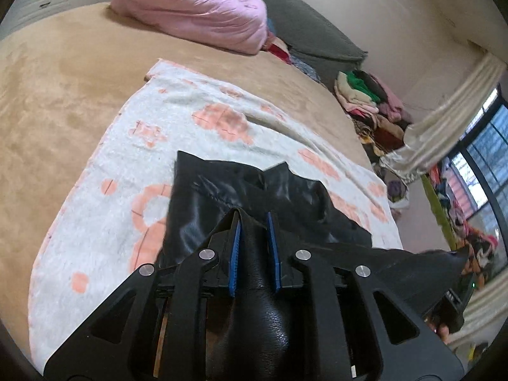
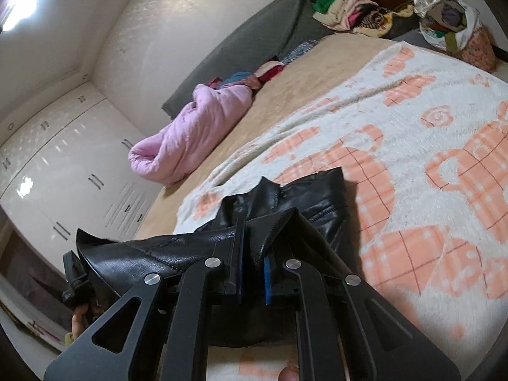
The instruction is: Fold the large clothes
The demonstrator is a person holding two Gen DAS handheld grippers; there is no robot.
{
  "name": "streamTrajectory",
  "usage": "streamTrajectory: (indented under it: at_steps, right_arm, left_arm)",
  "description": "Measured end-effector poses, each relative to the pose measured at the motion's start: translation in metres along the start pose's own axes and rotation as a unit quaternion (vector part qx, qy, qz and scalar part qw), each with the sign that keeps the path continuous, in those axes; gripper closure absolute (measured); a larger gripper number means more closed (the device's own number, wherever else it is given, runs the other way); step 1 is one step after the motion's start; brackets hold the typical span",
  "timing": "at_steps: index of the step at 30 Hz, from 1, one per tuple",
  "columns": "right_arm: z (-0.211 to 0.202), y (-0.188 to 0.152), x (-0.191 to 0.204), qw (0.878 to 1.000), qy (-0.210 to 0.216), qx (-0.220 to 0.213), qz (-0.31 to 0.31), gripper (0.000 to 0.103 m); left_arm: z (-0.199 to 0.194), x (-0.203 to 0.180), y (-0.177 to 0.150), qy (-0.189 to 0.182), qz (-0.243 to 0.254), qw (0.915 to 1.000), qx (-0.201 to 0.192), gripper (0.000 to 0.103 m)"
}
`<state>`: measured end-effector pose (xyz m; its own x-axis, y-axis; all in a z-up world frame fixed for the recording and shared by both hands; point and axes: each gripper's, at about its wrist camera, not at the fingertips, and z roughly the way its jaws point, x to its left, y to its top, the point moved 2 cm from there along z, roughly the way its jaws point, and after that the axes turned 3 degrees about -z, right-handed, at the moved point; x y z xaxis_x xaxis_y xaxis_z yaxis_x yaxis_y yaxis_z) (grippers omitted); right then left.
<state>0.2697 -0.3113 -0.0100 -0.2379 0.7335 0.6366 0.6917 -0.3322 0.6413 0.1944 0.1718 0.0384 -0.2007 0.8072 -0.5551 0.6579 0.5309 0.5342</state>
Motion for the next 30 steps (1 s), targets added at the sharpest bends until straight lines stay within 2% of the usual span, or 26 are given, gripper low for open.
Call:
streamTrajectory:
  at_steps: [7,10,14,17,20,22,23,25,27,30]
  right_arm:
    - [0.033,0.003,-0.023,0.999,-0.033,0.024,0.017,0.094]
    - [0.046,0.001,-0.033,0.998,-0.046,0.037,0.026,0.094]
    - [0.063,-0.004,-0.043,0.996,-0.064,0.051,0.034,0.092]
    - [0.072,-0.005,-0.046,0.996,-0.065,0.058,0.033,0.084]
    - [0.073,-0.006,-0.047,0.997,-0.048,0.057,0.037,0.073]
    - [0.071,-0.005,-0.048,0.997,-0.036,0.050,0.041,0.054]
    - [0.068,-0.006,-0.048,0.998,-0.025,0.044,0.041,0.049]
    - [0.063,-0.006,-0.046,0.999,-0.026,0.034,0.032,0.028]
    - [0.055,-0.005,-0.043,0.999,-0.049,0.016,0.012,0.021]
    - [0.047,-0.005,-0.039,0.997,-0.077,-0.001,-0.018,0.021]
  left_arm:
    - [0.033,0.024,0.012,0.022,-0.022,0.9994,0.011,0.090]
    - [0.036,0.032,0.014,0.052,-0.017,0.9985,-0.005,0.087]
    - [0.036,0.043,0.017,0.049,-0.031,0.9983,-0.009,0.082]
    - [0.026,0.042,0.014,0.052,-0.015,0.9983,-0.023,0.076]
    - [0.014,0.039,0.010,0.052,-0.005,0.9979,-0.038,0.069]
    - [0.005,0.038,0.007,0.049,-0.004,0.9974,-0.052,0.064]
    - [0.003,0.038,0.006,0.049,-0.003,0.9972,-0.056,0.064]
    - [0.002,0.033,0.004,0.051,0.008,0.9970,-0.058,0.062]
    - [0.007,0.024,0.001,0.054,0.027,0.9969,-0.050,0.059]
    - [0.021,0.013,-0.001,0.059,0.050,0.9962,-0.040,0.055]
